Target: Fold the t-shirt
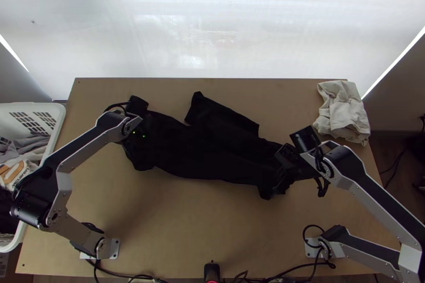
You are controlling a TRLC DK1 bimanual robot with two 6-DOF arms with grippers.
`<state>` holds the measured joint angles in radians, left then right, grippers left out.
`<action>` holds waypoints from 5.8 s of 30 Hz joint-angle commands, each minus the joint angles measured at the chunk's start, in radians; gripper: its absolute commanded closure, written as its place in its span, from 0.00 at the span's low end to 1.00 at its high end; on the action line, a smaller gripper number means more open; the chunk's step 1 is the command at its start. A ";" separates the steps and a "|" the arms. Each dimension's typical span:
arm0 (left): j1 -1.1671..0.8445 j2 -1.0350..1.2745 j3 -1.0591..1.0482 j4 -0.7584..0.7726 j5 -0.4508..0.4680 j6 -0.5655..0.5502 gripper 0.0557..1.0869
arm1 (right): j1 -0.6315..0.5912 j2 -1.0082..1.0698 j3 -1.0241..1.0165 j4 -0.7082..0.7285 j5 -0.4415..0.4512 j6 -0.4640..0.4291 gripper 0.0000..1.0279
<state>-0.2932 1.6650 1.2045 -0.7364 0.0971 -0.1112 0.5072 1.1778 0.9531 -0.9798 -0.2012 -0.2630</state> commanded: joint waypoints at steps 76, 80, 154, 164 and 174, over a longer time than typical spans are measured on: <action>0.278 -0.073 0.227 0.011 0.125 0.329 0.09 | 0.123 0.117 0.246 -0.329 -0.153 0.016 0.07; 0.233 0.049 0.234 0.072 0.075 0.329 0.09 | 0.062 0.123 0.299 -0.241 -0.139 0.034 0.07; 0.310 -0.044 0.193 0.048 0.078 0.258 0.97 | -0.058 0.982 0.791 0.202 -0.061 0.054 0.15; 0.318 -0.047 0.194 0.043 0.089 0.258 0.97 | -0.090 0.918 0.673 0.224 -0.061 0.045 0.24; 0.319 -0.039 0.194 0.043 0.089 0.258 0.97 | -0.085 0.850 0.555 0.260 -0.044 0.048 0.70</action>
<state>0.0238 1.6218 1.3987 -0.6933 0.1871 0.1463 0.4248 2.0636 1.5703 -0.7372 -0.2581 -0.2146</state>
